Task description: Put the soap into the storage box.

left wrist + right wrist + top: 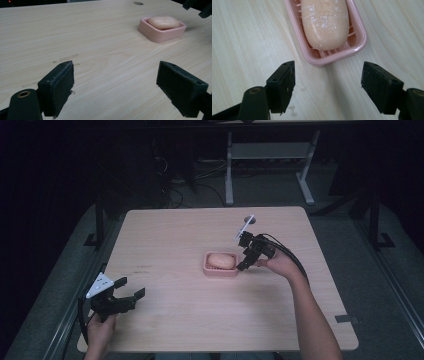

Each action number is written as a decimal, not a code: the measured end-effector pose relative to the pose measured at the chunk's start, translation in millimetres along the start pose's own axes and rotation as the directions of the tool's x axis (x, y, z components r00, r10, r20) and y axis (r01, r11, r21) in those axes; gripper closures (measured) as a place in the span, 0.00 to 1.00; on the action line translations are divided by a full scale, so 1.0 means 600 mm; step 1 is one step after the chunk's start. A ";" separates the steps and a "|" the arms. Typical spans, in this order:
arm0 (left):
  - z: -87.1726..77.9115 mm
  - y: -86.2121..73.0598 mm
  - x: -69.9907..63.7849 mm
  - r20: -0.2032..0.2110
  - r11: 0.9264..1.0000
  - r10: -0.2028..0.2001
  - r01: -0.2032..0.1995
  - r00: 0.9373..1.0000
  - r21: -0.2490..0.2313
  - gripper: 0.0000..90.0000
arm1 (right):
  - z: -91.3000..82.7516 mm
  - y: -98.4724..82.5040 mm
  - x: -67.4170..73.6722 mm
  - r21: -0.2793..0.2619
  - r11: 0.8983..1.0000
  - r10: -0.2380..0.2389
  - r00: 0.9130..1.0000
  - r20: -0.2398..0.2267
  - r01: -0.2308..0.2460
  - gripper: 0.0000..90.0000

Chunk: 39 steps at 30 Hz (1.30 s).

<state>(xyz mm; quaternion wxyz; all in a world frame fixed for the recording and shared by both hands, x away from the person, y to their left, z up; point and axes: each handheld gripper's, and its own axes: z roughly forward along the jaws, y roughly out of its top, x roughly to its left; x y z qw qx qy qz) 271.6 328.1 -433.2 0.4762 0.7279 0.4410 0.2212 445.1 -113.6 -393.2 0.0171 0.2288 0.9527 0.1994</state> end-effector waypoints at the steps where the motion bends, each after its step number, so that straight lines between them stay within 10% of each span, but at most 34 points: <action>1: 0.000 0.000 0.000 0.001 1.000 0.000 0.000 1.000 0.000 0.16 | -0.001 -0.002 0.001 -0.005 1.000 -0.001 1.000 0.000 0.001 0.30; 39: 0.006 -0.002 -0.003 0.000 1.000 0.000 0.000 1.000 0.017 0.16 | -0.029 -0.131 0.015 -0.057 0.994 0.092 0.996 0.015 -0.091 0.29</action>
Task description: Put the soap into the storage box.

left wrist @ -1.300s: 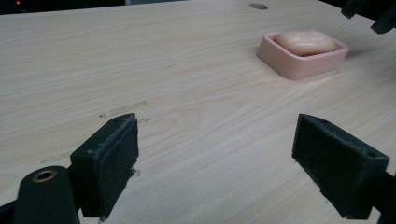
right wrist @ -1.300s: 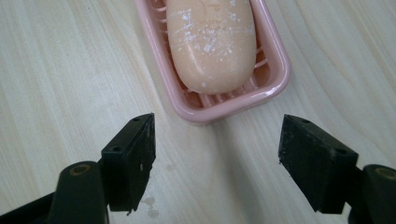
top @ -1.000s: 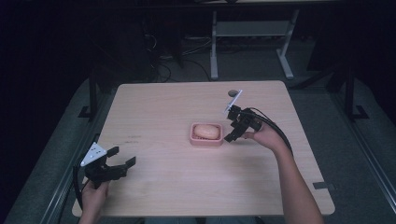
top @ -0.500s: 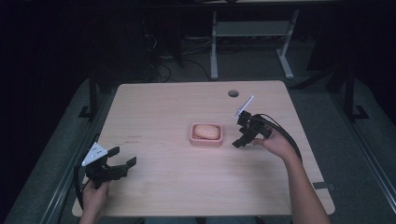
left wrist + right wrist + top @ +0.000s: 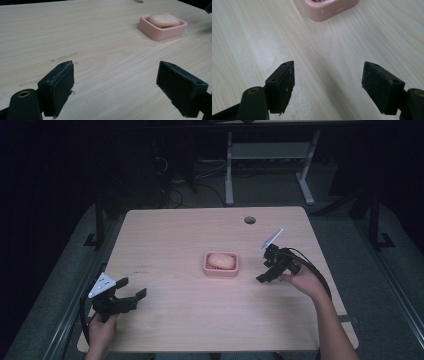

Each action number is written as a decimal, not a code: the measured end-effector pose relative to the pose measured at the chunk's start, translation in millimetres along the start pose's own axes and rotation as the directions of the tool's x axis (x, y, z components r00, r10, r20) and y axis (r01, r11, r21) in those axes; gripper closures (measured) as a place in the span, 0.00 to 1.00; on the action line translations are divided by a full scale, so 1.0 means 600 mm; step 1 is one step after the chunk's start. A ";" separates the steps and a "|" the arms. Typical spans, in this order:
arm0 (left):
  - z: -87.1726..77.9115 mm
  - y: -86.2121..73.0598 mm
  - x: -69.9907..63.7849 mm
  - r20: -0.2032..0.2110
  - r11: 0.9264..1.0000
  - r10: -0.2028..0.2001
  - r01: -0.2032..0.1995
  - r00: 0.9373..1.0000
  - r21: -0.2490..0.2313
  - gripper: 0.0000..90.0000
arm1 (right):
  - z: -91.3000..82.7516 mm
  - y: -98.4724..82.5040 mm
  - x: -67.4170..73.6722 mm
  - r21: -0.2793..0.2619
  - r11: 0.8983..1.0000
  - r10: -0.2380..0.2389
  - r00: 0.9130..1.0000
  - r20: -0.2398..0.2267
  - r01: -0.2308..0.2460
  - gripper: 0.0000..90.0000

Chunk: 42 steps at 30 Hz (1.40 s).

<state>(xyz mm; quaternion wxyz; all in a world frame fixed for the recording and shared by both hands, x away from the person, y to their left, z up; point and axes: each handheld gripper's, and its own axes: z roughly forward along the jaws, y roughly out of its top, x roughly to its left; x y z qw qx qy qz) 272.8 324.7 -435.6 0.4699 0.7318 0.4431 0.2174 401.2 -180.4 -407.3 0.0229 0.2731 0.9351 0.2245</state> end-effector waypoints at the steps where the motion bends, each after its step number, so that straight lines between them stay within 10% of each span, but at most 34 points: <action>1: 0.000 0.000 0.000 0.000 1.000 0.000 0.000 1.000 -0.001 0.16 | -0.001 -0.005 0.000 -0.001 1.000 0.005 1.000 0.001 -0.005 0.29; 42: 0.014 0.002 -0.019 0.037 1.000 0.020 -0.021 0.999 0.008 0.16 | -0.012 -0.147 0.040 -0.081 0.994 0.079 0.997 0.014 -0.078 0.29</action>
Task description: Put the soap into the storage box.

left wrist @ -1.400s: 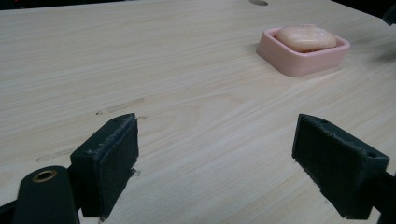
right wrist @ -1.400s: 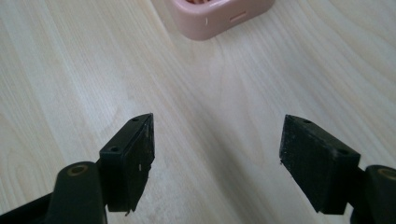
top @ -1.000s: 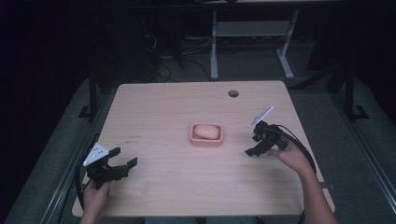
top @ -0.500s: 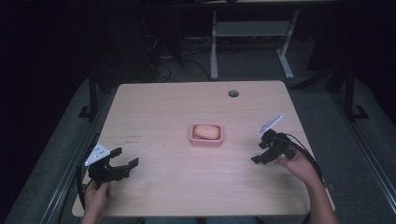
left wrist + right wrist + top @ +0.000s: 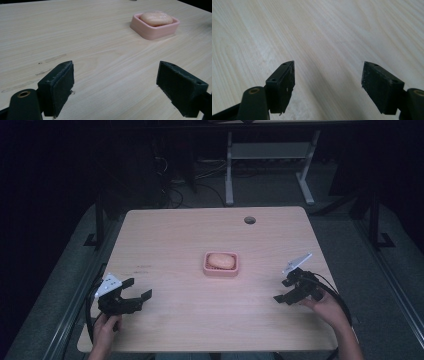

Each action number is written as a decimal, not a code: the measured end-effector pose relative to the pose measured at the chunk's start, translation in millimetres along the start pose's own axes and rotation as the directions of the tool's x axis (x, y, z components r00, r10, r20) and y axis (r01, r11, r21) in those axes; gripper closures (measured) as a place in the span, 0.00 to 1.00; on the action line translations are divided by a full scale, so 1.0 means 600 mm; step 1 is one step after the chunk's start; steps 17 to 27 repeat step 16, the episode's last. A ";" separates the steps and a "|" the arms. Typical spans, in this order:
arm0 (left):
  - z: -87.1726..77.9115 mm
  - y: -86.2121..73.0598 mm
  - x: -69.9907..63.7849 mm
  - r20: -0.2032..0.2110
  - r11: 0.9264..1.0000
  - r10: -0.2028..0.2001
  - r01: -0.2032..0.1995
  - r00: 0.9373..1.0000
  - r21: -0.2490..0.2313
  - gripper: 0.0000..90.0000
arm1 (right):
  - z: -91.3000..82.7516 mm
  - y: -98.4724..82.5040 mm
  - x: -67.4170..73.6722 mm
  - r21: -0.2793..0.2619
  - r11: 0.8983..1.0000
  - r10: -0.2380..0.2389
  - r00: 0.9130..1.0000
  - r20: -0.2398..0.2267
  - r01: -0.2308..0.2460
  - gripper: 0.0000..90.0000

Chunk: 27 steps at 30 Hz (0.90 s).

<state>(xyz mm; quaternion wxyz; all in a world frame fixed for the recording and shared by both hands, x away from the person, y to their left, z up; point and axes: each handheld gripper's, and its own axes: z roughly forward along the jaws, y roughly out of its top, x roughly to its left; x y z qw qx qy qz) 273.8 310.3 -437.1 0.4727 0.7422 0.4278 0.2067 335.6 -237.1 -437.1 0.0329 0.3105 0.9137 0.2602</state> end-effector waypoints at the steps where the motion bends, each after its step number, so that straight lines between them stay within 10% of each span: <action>1: 0.001 0.000 -0.001 0.003 1.000 0.000 0.000 1.000 0.004 0.16 | -0.001 -0.004 0.001 -0.006 1.000 -0.002 1.000 0.000 0.002 0.29; 27: 0.011 0.015 -0.028 0.063 0.998 0.001 -0.005 0.998 0.057 0.16 | -0.010 -0.060 0.042 -0.098 0.995 0.033 0.999 0.038 -0.030 0.27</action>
